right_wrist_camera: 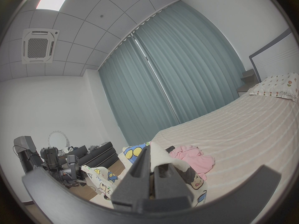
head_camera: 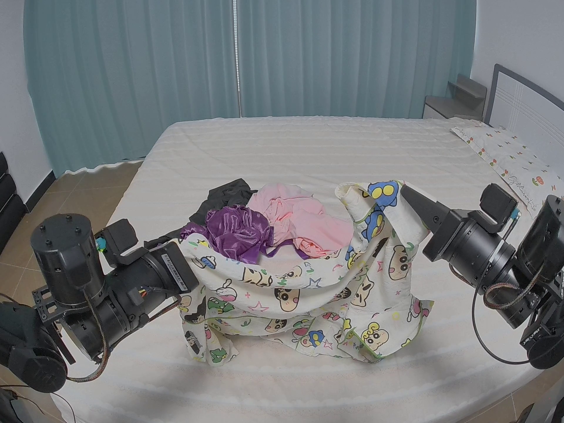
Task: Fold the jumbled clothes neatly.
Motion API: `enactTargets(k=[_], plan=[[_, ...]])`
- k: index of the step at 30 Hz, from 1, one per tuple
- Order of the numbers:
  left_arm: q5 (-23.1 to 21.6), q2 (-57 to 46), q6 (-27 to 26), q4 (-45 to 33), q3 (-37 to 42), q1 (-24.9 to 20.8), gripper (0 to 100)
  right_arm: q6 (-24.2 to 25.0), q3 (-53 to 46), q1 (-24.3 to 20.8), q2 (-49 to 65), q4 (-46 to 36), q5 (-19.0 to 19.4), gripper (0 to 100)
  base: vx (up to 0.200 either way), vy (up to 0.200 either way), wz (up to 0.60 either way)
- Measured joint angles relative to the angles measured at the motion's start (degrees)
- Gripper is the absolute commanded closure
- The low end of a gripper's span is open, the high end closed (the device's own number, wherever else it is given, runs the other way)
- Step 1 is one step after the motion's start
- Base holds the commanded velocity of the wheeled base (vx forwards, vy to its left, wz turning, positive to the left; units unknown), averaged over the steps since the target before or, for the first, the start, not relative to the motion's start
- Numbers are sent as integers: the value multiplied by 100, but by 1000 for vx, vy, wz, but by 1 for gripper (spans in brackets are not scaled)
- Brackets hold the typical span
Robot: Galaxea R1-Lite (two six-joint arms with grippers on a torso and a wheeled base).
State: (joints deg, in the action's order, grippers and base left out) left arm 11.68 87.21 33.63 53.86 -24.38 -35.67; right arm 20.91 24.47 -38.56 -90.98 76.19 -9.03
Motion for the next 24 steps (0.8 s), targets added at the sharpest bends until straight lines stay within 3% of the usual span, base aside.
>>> enactTargets(k=[12,21,24], plan=[[112,-63,24,0,73,-2,100,0,-46,-5,96,-2,-2,100,-200,0,0],[239,-140,99,4,178,-5,100,-2,-40,-11,195,-32,0,100,0,0,0],[213,-207,183,0,190,-38,100,-6,-41,-16,258,-49,0,100,0,-200,0]])
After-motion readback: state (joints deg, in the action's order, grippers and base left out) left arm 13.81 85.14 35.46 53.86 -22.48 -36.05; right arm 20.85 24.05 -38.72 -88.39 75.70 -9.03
